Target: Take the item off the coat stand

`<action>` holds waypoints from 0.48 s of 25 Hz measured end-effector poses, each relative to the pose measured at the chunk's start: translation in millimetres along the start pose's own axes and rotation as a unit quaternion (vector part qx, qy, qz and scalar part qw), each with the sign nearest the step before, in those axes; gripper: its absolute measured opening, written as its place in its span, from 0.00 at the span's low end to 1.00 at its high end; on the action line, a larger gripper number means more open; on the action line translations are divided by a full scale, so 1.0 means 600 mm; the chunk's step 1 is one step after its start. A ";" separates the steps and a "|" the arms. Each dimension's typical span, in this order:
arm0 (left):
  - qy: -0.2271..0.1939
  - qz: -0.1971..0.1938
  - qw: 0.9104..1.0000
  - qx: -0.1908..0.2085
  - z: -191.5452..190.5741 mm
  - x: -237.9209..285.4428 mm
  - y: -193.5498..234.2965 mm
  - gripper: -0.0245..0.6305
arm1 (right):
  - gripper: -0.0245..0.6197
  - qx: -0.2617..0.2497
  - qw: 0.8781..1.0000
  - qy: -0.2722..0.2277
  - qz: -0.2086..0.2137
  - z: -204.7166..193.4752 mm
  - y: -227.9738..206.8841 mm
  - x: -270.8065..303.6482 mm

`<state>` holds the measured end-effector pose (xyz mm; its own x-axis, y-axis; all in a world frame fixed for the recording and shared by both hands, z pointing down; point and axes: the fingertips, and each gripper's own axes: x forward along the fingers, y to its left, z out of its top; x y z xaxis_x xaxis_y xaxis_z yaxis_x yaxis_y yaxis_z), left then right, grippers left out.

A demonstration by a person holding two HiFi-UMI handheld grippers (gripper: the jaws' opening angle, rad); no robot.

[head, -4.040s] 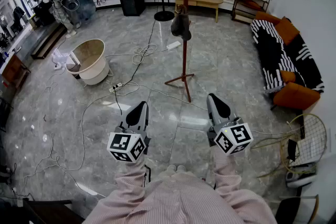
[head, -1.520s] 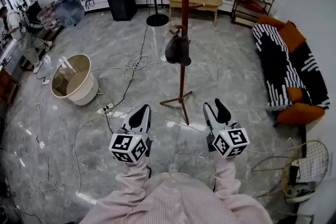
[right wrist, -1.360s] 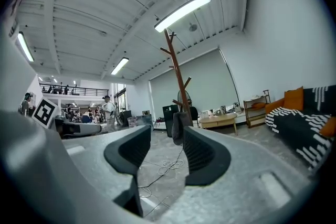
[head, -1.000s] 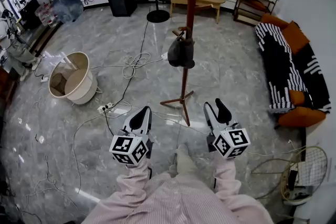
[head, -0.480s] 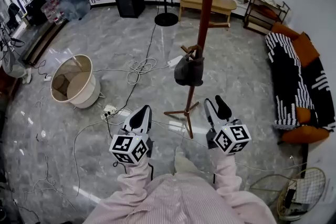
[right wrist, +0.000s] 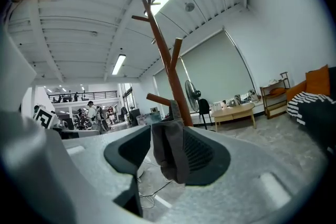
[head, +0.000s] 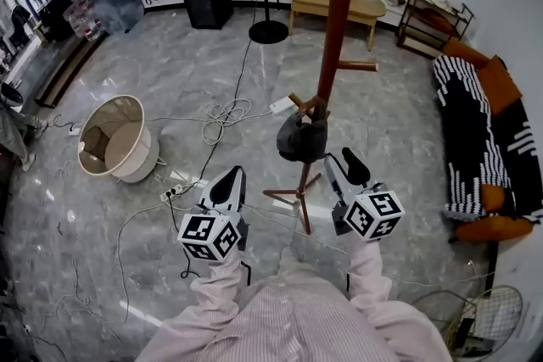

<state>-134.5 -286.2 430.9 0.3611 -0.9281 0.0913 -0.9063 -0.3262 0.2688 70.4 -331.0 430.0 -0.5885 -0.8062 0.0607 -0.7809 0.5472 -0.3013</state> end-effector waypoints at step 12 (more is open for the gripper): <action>0.004 0.001 1.000 0.000 0.003 0.102 0.020 0.04 | 0.31 -0.041 0.997 0.047 0.040 -0.006 -0.045 0.102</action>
<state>-123.5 -347.0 437.8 0.3609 -0.9272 0.1000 -0.9069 -0.3239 0.2695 54.9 -394.2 445.2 -0.6636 -0.7369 0.1292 -0.7428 0.6284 -0.2309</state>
